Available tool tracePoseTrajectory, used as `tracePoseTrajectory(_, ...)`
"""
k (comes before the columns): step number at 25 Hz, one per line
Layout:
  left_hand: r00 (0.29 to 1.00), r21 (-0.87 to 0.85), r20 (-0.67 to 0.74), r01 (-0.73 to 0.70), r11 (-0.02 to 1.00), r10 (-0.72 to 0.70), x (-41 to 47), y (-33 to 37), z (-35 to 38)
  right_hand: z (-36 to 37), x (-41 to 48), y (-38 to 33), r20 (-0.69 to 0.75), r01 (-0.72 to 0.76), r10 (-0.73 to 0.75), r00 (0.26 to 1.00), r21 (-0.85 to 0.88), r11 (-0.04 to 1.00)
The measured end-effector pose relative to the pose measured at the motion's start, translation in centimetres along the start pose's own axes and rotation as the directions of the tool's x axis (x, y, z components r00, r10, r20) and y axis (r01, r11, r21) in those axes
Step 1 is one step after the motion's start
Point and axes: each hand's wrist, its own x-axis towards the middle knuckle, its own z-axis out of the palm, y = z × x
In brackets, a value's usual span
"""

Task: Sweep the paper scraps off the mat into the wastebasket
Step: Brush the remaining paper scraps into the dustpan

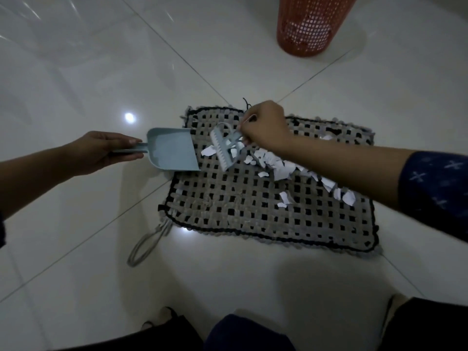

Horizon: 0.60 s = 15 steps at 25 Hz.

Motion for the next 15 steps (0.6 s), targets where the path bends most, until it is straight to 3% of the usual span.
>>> tracePoseTrajectory(6,1.0,-0.012,-0.024,0.013,1.0,-0.013,-0.6,-0.8,-1.3,5.5,2.4,0.3,0.002,-0.116,0.116,0.993,-0.005,0.993)
tracePoseTrajectory(12,0.999,-0.002,0.044,0.017,1.0,-0.016,0.4,-0.5,0.5,-3.1,3.6,3.8,-0.117,-0.253,0.234,0.965,-0.191,0.948)
tracePoseTrajectory(15,0.998,-0.014,0.057,0.011,1.0,-0.011,1.1,0.1,1.4,-7.9,4.1,4.1,0.053,-0.295,0.314,0.948,-0.223,0.929)
